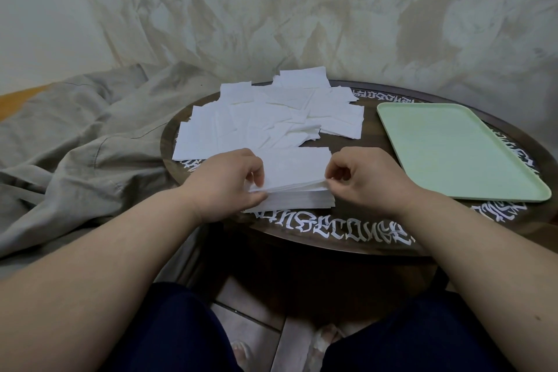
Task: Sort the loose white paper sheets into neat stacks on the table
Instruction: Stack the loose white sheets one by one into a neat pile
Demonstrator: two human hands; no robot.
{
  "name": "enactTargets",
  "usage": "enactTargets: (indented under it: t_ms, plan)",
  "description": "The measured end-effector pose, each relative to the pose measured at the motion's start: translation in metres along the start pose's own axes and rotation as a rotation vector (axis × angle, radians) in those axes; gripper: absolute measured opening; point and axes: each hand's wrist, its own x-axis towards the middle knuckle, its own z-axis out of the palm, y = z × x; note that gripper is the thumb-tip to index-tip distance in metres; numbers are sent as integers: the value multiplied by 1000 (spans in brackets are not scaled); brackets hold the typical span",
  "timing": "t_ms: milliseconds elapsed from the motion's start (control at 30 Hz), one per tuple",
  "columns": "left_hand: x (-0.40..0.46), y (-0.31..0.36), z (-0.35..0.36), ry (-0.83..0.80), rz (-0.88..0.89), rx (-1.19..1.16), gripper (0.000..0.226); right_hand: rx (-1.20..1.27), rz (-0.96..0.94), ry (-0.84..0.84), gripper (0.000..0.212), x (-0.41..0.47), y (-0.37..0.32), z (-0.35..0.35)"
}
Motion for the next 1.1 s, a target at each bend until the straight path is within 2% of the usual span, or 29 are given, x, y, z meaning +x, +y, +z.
enactTargets:
  t_ms: [133,400,700,833,1100]
  plan:
    - [0,-3,-1,50,-2,-22,19,-1,-20,42,18,0,0,-1]
    - [0,-4,-3,69,-21,-9,17,-74,-30,-29,6,3,1,3]
    - [-1,-1,-3,-7,-25,-4,20,-78,-36,-52,5,1,1,2]
    - [0,0,-2,-40,-41,37,27,-108,-58,-118,19,3,1,3]
    - [-2,2,-6,6,-107,-18,5,-52,-32,29,9,2,5,4]
